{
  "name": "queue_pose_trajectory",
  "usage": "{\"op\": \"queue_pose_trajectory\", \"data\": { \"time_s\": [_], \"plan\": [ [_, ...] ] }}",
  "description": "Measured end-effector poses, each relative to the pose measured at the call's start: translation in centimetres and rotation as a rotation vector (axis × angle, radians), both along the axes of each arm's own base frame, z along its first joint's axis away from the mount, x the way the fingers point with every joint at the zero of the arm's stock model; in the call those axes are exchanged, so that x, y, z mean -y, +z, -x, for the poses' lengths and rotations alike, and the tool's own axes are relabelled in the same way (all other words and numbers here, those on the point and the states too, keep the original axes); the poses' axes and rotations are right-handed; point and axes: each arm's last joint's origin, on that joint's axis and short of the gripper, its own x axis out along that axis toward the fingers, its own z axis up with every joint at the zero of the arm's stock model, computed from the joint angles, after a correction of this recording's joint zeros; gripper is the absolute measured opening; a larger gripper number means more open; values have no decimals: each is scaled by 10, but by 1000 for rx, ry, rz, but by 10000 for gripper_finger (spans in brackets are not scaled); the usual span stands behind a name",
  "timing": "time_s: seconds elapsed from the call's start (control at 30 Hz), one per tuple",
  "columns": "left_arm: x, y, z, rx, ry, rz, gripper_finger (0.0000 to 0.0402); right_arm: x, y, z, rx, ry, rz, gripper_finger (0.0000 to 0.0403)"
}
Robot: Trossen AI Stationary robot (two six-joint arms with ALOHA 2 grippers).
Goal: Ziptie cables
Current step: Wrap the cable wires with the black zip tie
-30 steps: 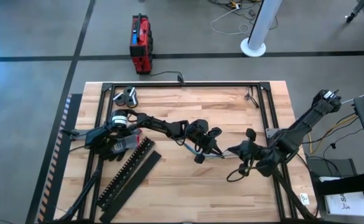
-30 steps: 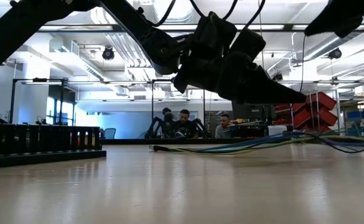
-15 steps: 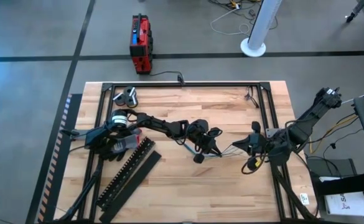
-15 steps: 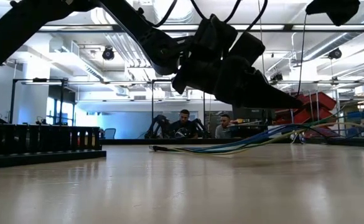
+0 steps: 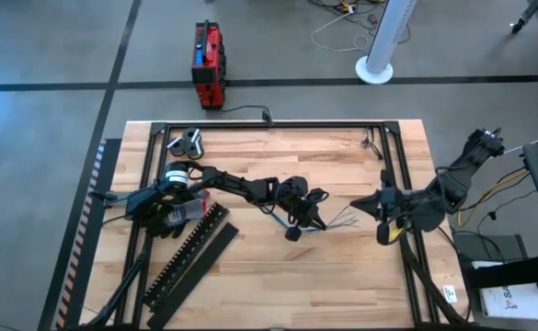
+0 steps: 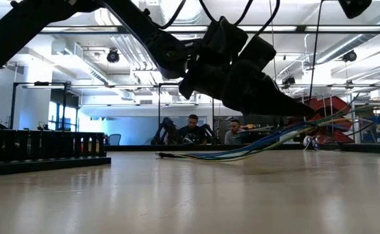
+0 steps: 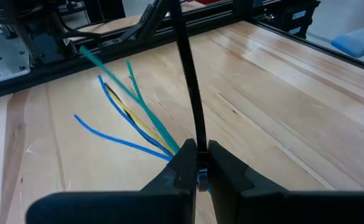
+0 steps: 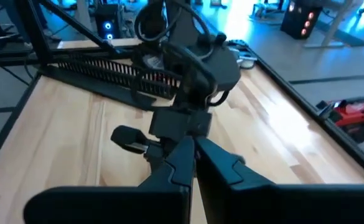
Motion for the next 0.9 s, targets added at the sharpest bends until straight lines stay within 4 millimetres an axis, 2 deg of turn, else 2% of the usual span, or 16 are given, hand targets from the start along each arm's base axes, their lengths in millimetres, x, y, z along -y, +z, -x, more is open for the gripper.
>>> {"op": "queue_pose_trajectory", "data": {
  "time_s": [0.3,0.43,0.63,0.9],
  "plan": [
    [0,-19,1,-35,-2,-4,8,-1,40,-2,72,20,74,1],
    [0,-25,1,-49,-2,-2,8,-2,41,-3,58,37,61,1],
    [0,-23,0,-42,0,1,8,-8,5,-9,-47,-52,-52,14],
    [0,-21,-1,-24,0,1,8,-26,-54,-30,-151,-254,-197,87]
  ]
}}
